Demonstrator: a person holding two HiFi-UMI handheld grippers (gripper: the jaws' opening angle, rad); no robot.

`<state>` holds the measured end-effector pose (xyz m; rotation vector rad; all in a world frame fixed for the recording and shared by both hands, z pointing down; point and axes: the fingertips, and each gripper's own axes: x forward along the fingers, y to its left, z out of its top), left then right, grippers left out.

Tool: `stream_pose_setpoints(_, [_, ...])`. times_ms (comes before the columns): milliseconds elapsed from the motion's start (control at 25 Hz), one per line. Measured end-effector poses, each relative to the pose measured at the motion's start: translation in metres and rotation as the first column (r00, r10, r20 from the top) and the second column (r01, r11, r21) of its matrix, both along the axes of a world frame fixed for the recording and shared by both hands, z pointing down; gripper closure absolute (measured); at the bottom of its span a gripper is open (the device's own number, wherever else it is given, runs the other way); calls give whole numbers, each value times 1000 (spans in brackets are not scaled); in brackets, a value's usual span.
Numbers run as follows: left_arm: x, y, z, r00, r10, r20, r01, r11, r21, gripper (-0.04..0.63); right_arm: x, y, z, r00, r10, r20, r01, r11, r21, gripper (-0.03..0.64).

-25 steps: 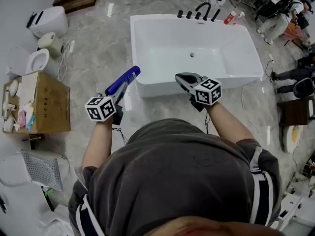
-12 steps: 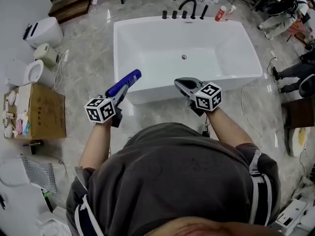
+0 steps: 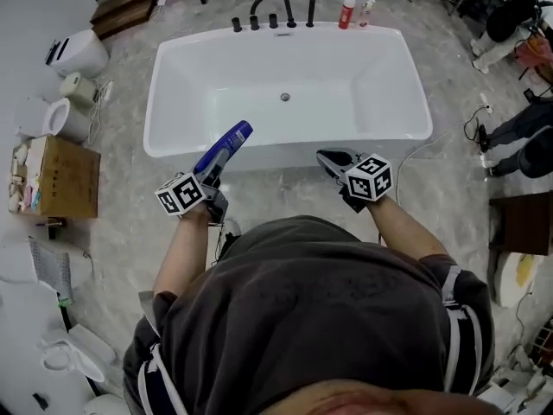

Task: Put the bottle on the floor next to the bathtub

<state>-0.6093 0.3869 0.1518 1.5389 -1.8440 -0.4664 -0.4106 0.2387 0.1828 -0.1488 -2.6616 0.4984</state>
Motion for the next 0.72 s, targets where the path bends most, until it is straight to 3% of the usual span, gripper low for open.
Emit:
stream_pose_setpoints(160, [45, -11, -13, 998, -6, 58, 7, 1000, -24, 459, 41, -13, -1, 1000, -19, -19, 19, 1000, -17, 624])
stream_pose_setpoints(360, [61, -12, -21, 996, -13, 92, 14, 1000, -3, 459, 43, -3, -13, 995, -90, -31, 90, 996, 24, 624])
stream_pose_setpoints(720, [57, -23, -14, 974, 140, 179, -139, 990, -18, 459, 33, -4, -29, 997, -22, -69, 29, 995, 95, 624])
